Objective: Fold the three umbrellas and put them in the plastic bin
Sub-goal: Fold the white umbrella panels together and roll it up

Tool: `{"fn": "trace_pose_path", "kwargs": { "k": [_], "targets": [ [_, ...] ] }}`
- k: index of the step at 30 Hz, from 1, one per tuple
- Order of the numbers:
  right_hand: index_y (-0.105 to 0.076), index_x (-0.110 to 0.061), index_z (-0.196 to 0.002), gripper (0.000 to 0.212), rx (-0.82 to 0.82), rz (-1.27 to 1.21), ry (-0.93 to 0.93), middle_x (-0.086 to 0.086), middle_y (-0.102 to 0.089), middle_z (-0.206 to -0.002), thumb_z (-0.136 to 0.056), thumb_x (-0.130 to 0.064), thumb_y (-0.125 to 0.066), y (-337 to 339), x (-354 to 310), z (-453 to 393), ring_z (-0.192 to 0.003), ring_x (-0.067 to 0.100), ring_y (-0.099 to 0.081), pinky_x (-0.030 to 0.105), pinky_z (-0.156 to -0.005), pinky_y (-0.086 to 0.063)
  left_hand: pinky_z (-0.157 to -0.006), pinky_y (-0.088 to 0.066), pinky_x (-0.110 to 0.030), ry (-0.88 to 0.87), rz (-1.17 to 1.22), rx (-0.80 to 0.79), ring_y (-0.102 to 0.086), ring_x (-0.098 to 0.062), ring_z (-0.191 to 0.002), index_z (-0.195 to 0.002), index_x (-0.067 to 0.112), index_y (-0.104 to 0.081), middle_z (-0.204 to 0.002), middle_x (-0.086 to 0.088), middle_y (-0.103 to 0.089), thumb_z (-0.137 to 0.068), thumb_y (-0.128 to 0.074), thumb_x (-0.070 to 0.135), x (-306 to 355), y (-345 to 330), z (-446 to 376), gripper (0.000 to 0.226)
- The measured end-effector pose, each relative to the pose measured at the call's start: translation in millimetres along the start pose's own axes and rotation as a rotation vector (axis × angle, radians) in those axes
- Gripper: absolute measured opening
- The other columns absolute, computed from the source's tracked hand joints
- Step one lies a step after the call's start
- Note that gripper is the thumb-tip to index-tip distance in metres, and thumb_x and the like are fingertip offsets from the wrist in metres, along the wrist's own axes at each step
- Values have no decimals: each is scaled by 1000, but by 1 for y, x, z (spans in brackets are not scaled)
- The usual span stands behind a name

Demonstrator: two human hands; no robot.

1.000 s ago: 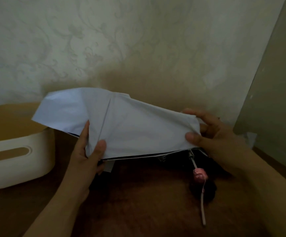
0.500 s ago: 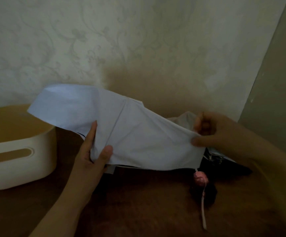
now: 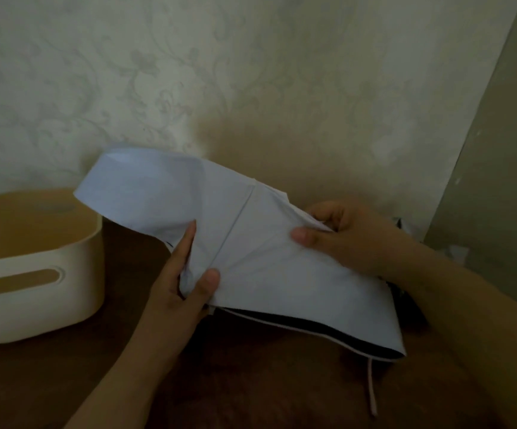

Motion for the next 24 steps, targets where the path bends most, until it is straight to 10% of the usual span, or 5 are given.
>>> {"fn": "trace_pose_path", "kwargs": {
  "k": [5, 8, 12, 17, 24],
  "targets": [
    [-67, -10, -101, 64, -43, 162, -39, 13, -68, -91, -75, -66, -50, 0, -1, -16, -75, 19, -66, 26, -67, -50, -102, -44, -44, -13, -66, -71, -41, -5, -129, -109, 80, -35, -133, 40, -33, -70, -61, 48, -2, -3, 2, 57],
    [-67, 0, -92, 48, 93, 56, 71, 9, -63, -64, -91, -45, -52, -5, -8, -20, -49, 4, -52, 14, -47, -37, -103, -44, -45, -4, -69, -93, -41, -7, -130, -110, 80, -35, -137, 35, -33, -74, -61, 43, -2, -5, 3, 58],
    [-54, -10, -57, 41, 243, -77, 126, -13, -43, -39, -92, -31, -58, -12, -5, -22, -37, -2, -39, 12, -43, -28, -89, -54, -33, 37, -23, -69, -45, -2, -122, -108, 79, -36, -128, 41, -33, -72, -59, 43, 1, -6, 2, 56],
    [-67, -28, -97, 49, -196, 100, -222, -8, -70, -89, -69, -68, -59, -3, 6, -11, -79, 9, -68, 30, -75, -57, -57, -51, -10, 100, 16, -1, -50, 6, -97, -114, 67, -31, -117, 35, -41, -88, -54, 29, -2, -3, 0, 52],
    [-71, -15, -86, 33, -136, -262, -290, 0, -73, -76, -72, -42, -59, 7, 25, 30, -62, 9, -68, 17, -52, -51, -100, -45, -38, 177, -167, 53, -44, -16, -124, -125, 61, -27, -145, 13, -32, -90, -57, 32, -9, 3, -4, 55]
  ]
}}
Point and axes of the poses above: each hand's wrist, its own z-axis away from the middle knuckle, its own y-axis out of the back of the hand, x = y × z, the point moved 1 cm from there along -z, towards the middle knuckle
